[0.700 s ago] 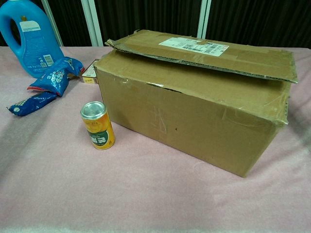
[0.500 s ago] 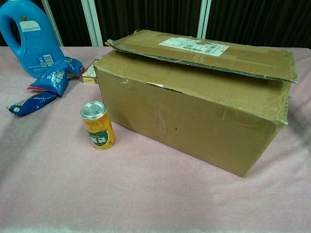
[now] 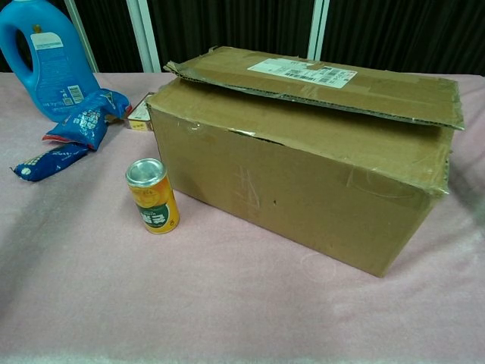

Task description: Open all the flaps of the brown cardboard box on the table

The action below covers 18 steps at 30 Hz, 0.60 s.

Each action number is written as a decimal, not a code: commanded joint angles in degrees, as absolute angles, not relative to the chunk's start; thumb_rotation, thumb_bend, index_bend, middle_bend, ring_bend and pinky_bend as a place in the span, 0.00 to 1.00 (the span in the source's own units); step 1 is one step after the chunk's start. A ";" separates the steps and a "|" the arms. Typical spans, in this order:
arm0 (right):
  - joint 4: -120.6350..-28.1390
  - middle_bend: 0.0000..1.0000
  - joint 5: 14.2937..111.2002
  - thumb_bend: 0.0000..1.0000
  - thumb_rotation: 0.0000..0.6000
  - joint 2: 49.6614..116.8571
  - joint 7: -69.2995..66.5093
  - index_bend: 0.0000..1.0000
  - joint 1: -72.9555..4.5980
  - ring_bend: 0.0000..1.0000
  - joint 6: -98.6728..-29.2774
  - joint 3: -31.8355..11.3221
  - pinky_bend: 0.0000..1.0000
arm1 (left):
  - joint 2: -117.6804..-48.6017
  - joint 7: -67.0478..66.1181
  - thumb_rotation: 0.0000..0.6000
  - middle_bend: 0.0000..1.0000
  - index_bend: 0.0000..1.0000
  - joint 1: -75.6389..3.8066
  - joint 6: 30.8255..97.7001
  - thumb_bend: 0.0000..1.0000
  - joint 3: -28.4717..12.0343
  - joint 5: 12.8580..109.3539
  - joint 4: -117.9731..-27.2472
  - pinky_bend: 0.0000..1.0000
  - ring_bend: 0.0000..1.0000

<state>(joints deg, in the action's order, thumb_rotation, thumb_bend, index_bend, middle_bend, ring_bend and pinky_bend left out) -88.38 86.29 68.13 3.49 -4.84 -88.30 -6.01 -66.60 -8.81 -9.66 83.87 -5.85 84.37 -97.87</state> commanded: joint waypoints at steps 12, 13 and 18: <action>-88.95 0.00 83.50 0.21 1.00 68.40 1.82 0.00 -5.20 0.00 -86.68 -7.06 0.22 | -64.09 -26.93 1.00 0.00 0.00 -26.32 68.25 0.24 -15.96 75.90 -111.48 0.00 0.00; -88.95 0.00 83.25 0.21 1.00 68.38 1.68 0.00 -5.20 0.00 -86.56 -7.14 0.22 | -64.66 -28.17 1.00 0.00 0.00 -27.59 67.02 0.24 -16.46 74.21 -111.74 0.00 0.00; -89.27 0.00 81.53 0.21 1.00 68.10 0.74 0.00 -5.18 0.00 -85.71 -7.66 0.22 | -68.67 -34.41 1.00 0.00 0.00 -33.43 63.17 0.24 -17.65 66.66 -111.94 0.00 0.00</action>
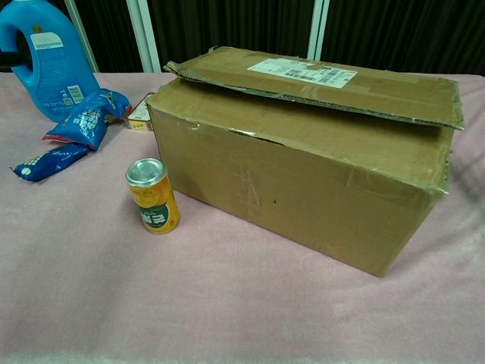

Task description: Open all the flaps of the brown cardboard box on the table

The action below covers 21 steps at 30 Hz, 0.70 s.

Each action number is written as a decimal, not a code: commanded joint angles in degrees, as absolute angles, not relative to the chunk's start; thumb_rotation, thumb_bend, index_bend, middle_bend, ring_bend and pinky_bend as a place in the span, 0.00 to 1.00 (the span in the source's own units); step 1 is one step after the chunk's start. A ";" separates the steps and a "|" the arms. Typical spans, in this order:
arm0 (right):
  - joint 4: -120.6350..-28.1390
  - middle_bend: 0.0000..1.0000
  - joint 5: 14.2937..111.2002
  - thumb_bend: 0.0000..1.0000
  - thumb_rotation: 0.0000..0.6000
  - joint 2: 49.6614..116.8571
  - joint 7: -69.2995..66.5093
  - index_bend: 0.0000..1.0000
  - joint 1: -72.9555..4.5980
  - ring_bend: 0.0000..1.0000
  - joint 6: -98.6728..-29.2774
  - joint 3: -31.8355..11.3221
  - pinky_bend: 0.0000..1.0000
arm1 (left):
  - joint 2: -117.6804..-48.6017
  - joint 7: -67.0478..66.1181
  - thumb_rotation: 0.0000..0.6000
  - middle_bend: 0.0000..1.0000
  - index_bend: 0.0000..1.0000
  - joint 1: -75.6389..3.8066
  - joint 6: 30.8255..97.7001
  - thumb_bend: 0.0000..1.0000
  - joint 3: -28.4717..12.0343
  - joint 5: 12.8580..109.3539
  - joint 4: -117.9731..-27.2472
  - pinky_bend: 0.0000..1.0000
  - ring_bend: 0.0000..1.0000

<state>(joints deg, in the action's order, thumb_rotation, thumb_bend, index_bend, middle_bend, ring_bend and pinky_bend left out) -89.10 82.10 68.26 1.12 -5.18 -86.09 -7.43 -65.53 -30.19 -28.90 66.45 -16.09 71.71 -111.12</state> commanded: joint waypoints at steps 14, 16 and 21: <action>-90.27 0.00 79.28 0.21 1.00 67.67 -0.82 0.00 -5.16 0.00 -84.44 -8.31 0.22 | -78.13 -41.94 1.00 0.00 0.00 -43.25 62.47 0.24 -17.84 58.26 -106.77 0.00 0.00; -90.35 0.00 78.99 0.21 1.00 67.62 -1.05 0.00 -5.15 0.00 -84.32 -8.42 0.22 | -78.96 -42.37 1.00 0.00 0.00 -44.37 62.33 0.24 -17.89 57.84 -105.84 0.00 0.00; -90.57 0.00 78.44 0.21 1.00 67.51 -1.15 0.00 -5.21 0.00 -83.79 -8.48 0.22 | -81.54 -43.02 1.00 0.00 0.00 -47.41 61.70 0.26 -17.92 56.78 -103.16 0.00 0.00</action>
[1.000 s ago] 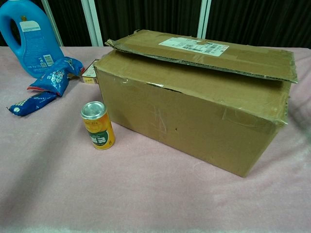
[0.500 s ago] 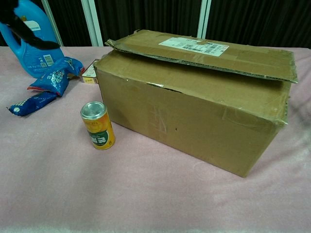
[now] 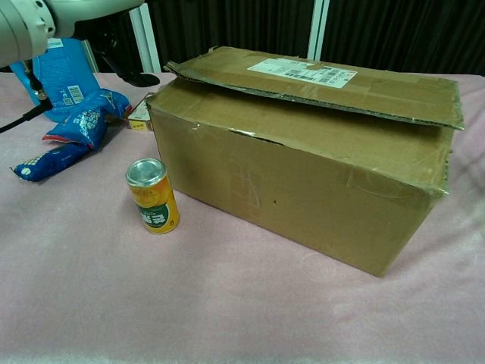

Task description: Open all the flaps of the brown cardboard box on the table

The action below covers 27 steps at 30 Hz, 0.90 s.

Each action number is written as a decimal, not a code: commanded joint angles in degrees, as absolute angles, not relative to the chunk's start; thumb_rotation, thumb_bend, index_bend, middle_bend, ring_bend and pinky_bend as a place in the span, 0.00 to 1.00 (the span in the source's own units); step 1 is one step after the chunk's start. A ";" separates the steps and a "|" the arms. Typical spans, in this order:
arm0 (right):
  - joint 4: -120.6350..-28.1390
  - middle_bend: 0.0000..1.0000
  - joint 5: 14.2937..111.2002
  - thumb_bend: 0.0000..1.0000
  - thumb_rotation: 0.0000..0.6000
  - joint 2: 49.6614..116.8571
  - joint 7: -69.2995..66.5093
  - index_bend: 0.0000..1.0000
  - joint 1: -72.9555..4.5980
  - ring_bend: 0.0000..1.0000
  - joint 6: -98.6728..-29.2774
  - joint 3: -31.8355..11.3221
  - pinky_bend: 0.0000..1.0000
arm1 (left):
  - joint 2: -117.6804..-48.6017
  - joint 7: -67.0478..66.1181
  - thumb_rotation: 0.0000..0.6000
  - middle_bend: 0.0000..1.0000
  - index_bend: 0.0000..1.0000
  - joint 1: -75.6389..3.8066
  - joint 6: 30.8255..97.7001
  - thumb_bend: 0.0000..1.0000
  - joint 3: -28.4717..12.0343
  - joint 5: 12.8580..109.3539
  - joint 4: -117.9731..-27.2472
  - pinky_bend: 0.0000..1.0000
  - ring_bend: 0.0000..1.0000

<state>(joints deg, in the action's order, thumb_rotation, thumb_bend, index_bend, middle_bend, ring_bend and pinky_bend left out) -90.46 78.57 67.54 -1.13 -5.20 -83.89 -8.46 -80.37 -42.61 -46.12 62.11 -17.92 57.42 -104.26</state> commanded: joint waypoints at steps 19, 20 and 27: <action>-91.27 0.00 76.45 0.21 1.00 67.37 -2.07 0.00 -5.19 0.00 -82.88 -9.15 0.22 | -87.18 -42.97 1.00 0.00 0.00 -54.92 60.34 0.37 -18.47 55.57 -95.42 0.00 0.00; -91.31 0.00 76.40 0.21 1.00 67.36 -2.14 0.00 -5.19 0.00 -82.84 -9.16 0.22 | -87.38 -42.91 1.00 0.00 0.00 -55.38 60.29 0.37 -18.71 55.94 -94.86 0.00 0.00; -91.45 0.00 75.47 0.21 1.00 67.37 -2.72 0.00 -5.16 0.00 -82.63 -9.62 0.22 | -88.25 -42.66 1.00 0.00 0.00 -60.42 58.64 0.37 -22.06 57.50 -89.42 0.00 0.00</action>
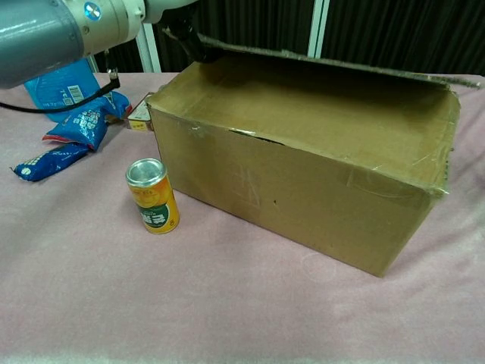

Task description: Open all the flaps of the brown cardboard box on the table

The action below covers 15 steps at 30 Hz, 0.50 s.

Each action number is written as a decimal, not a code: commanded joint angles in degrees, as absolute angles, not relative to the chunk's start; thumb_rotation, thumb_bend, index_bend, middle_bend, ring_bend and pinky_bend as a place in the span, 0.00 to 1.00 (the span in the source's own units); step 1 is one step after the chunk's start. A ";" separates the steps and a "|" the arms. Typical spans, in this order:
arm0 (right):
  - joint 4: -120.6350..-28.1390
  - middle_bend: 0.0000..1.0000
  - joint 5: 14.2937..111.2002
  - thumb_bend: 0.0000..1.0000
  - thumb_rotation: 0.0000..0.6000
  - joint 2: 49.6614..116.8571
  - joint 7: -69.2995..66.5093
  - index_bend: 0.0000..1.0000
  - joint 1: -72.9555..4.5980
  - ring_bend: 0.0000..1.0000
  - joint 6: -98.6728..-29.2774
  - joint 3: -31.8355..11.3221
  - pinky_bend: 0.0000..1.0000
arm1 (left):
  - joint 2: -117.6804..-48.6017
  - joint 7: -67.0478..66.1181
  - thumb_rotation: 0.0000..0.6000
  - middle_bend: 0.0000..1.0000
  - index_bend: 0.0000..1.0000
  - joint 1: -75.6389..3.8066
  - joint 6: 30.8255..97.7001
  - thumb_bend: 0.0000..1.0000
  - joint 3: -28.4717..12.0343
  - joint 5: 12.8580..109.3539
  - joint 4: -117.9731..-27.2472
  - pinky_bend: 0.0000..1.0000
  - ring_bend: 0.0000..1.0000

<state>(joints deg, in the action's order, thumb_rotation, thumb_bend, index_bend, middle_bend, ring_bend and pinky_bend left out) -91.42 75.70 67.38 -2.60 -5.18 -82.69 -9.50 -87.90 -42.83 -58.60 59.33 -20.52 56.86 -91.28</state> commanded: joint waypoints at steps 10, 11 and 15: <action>-91.61 0.00 73.33 0.21 1.00 67.56 -2.56 0.00 -5.09 0.00 -82.21 -10.41 0.22 | -91.57 -41.98 1.00 0.00 0.00 -71.72 53.02 0.37 -27.83 55.47 -71.20 0.00 0.00; -91.53 0.00 73.02 0.21 1.00 67.62 -2.55 0.00 -5.05 0.00 -82.26 -10.57 0.22 | -92.39 -41.77 1.00 0.00 0.00 -73.30 52.08 0.37 -28.03 55.49 -68.15 0.00 0.00; -91.57 0.00 72.04 0.21 1.00 67.68 -2.46 0.00 -4.92 0.00 -82.26 -10.97 0.22 | -96.63 -39.66 1.00 0.00 0.00 -78.74 49.13 0.37 -28.55 55.89 -55.86 0.00 0.00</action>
